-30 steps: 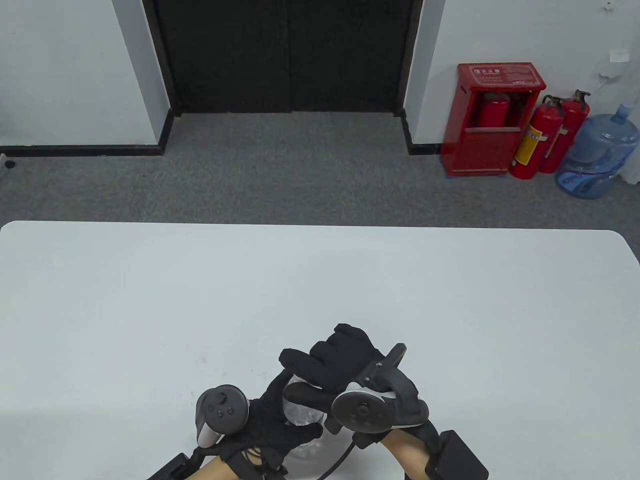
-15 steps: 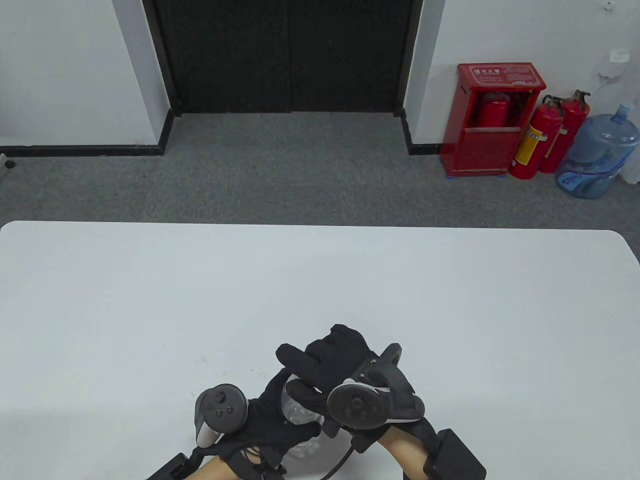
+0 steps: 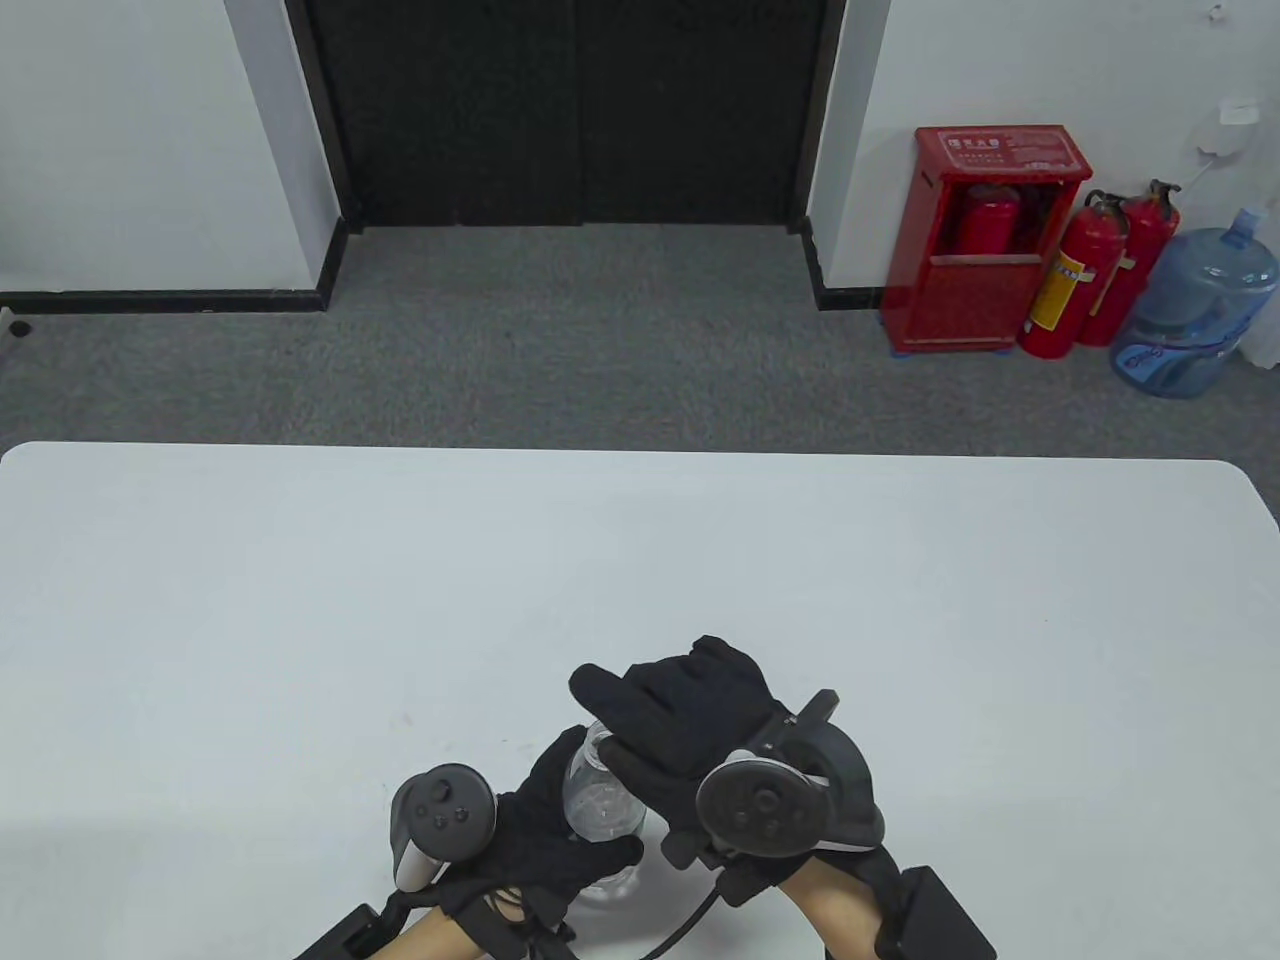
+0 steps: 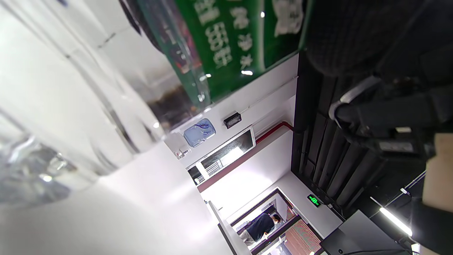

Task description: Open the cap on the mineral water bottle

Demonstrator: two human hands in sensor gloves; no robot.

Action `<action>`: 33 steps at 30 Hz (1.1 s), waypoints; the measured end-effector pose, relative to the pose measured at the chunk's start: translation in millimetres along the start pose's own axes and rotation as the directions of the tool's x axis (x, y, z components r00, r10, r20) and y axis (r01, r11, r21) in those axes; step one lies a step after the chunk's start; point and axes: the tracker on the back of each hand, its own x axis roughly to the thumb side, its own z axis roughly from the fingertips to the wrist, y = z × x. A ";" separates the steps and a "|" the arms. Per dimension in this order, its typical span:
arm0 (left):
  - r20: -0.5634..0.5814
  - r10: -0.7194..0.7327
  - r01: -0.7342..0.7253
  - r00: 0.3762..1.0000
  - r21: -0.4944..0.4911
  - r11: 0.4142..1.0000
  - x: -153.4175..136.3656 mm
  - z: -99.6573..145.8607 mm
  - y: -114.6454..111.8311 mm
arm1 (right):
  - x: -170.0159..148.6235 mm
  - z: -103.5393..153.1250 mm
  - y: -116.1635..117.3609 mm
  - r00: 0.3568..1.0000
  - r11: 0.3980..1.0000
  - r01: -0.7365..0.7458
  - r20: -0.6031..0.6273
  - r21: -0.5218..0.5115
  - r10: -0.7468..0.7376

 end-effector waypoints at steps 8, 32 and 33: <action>0.000 -0.008 0.008 1.000 0.012 1.000 -1.6 -0.1 3.5 | -41.3 41.9 5.0 0.987 0.991 -0.102 -0.113 0.091 0.112; -0.006 -0.049 0.049 0.999 0.002 0.999 -3.3 -0.4 -2.6 | -99.3 105.2 158.9 0.948 0.701 -0.211 -0.032 0.681 0.317; -0.006 -0.049 0.049 0.999 0.001 0.999 -3.5 -0.4 -2.5 | -99.2 105.1 159.8 0.946 0.702 -0.219 -0.029 0.678 0.323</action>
